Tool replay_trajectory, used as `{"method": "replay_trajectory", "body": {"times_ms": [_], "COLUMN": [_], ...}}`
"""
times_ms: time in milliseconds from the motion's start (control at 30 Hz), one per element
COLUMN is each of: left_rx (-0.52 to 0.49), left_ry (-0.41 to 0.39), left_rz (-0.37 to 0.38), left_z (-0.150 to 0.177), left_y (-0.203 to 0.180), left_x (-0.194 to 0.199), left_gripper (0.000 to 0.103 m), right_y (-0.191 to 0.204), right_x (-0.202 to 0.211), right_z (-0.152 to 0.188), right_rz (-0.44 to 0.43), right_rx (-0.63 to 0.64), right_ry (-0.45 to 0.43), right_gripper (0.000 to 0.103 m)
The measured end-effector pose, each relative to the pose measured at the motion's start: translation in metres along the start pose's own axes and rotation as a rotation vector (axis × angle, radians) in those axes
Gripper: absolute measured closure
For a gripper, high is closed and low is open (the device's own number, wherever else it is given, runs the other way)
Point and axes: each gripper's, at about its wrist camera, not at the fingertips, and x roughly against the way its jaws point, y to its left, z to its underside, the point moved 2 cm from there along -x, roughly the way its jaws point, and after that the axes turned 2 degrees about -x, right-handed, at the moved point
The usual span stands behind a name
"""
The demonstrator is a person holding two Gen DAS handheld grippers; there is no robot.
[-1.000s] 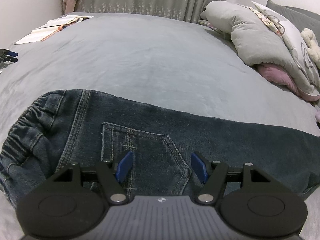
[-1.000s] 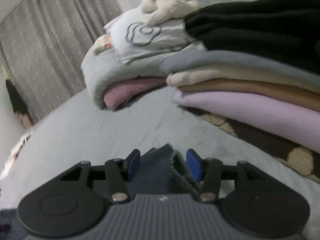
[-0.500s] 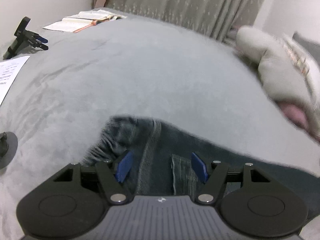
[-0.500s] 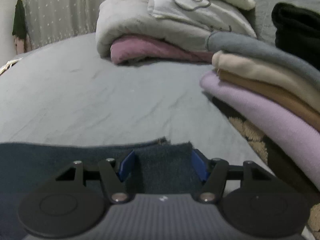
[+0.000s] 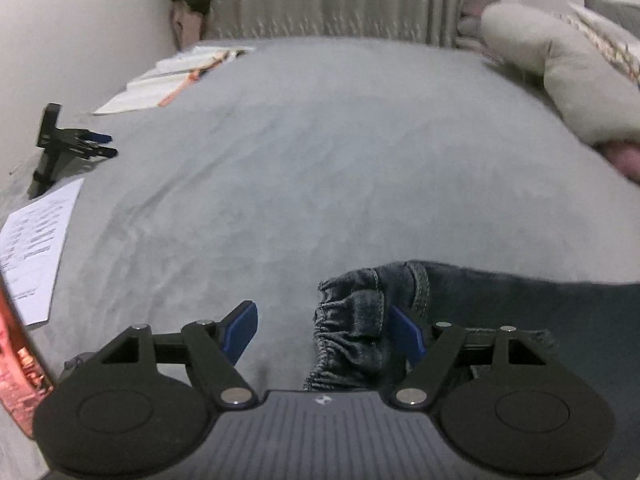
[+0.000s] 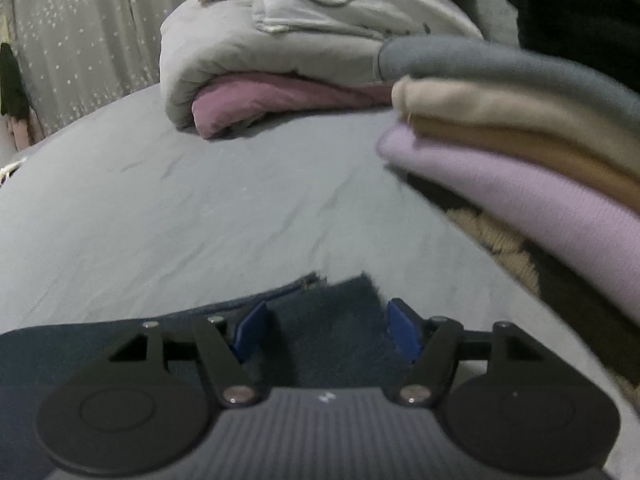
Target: Fold clothes
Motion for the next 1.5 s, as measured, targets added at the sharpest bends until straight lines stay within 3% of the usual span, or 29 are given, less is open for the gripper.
{"method": "replay_trajectory", "body": {"times_ms": [100, 167, 300, 467, 600, 800, 900, 967, 1067, 1167, 1300, 1367, 1467, 1500], "left_rx": [0.090, 0.063, 0.094, 0.204, 0.242, 0.310, 0.242, 0.155, 0.173, 0.275, 0.299, 0.270, 0.173, 0.124], "left_ry": [0.011, 0.004, -0.037, -0.072, -0.126, -0.140, -0.119, -0.093, -0.087, -0.092, -0.138, -0.197, -0.252, -0.247], "left_rz": [0.110, 0.077, 0.082, 0.124, 0.125, 0.104, 0.083, 0.037, 0.046, 0.115, 0.088, 0.026, -0.038, -0.011], "left_z": [-0.003, -0.002, -0.004, -0.001, 0.001, 0.005, 0.006, 0.007, 0.005, 0.001, -0.001, -0.001, 0.003, 0.011], "left_y": [-0.002, -0.012, -0.019, -0.008, -0.003, 0.012, 0.006, -0.002, 0.002, 0.018, 0.022, 0.020, 0.008, -0.007], "left_x": [-0.014, -0.019, -0.015, -0.004, 0.011, 0.011, 0.001, -0.009, -0.009, 0.001, 0.026, 0.044, 0.063, 0.066], "left_gripper": [0.032, 0.046, 0.073, 0.079, 0.079, 0.079, 0.077, 0.072, 0.069, 0.064, 0.062, 0.055, 0.052, 0.050], "right_y": [0.002, 0.004, 0.004, 0.006, 0.017, 0.021, 0.021, 0.022, 0.027, 0.028, 0.027, 0.030, 0.046, 0.056], "right_x": [0.002, 0.003, 0.004, 0.009, 0.012, 0.017, 0.003, -0.010, -0.008, 0.011, 0.036, 0.046, 0.067, 0.074], "right_z": [-0.002, -0.003, -0.004, -0.010, -0.014, -0.020, -0.016, -0.010, -0.009, -0.013, -0.006, 0.000, 0.015, 0.021], "right_rz": [-0.013, -0.006, -0.006, -0.016, 0.002, -0.022, 0.013, 0.072, 0.125, 0.158, 0.102, 0.064, 0.006, -0.040], "right_rx": [0.006, 0.012, 0.012, 0.006, 0.046, 0.024, 0.014, 0.032, 0.080, 0.110, 0.117, 0.133, 0.208, 0.260], "right_ry": [-0.014, -0.024, -0.034, -0.082, -0.121, -0.180, -0.127, -0.083, -0.091, -0.112, -0.105, -0.101, -0.115, -0.124], "right_gripper": [0.075, 0.085, 0.088, 0.091, 0.091, 0.091, 0.088, 0.078, 0.066, 0.037, 0.031, 0.029, 0.028, 0.028]}}
